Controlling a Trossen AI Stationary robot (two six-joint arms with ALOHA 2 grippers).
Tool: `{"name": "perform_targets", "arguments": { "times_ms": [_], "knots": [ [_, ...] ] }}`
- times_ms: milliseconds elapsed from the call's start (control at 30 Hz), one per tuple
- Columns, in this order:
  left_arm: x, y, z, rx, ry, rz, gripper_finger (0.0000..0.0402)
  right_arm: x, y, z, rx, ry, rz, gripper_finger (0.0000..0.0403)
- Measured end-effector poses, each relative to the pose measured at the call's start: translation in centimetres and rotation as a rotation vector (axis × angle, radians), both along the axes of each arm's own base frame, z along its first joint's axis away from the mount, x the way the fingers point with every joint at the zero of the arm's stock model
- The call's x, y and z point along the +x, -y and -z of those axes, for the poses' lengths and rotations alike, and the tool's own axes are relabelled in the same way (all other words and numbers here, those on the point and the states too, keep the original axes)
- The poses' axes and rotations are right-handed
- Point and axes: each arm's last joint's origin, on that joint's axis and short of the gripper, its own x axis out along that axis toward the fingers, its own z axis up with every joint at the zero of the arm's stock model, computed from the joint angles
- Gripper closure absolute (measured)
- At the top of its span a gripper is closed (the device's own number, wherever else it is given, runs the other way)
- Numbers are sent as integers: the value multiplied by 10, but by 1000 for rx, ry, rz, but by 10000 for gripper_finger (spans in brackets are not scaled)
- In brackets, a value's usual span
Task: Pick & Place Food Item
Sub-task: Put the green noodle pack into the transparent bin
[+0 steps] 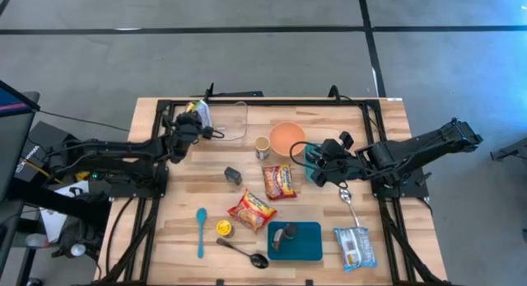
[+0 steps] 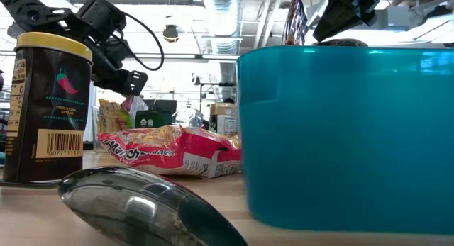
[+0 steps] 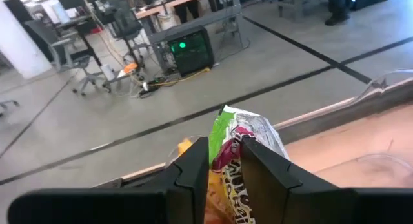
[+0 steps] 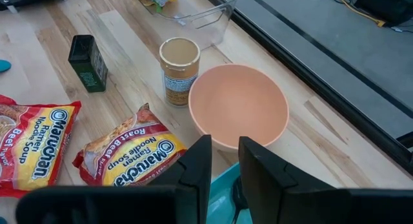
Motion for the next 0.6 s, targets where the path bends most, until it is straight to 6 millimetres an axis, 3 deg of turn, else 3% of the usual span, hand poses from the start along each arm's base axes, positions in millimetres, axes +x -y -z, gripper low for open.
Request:
{"name": "perform_targets", "arguments": {
  "times_ms": [267,600],
  "knots": [
    [-2,-6,1,-24,-11,28,307,0,0,0,0,0,0,331],
    [-5,-13,1,-45,-1,30,257,0,0,0,1,0,0,331]
  ]
}}
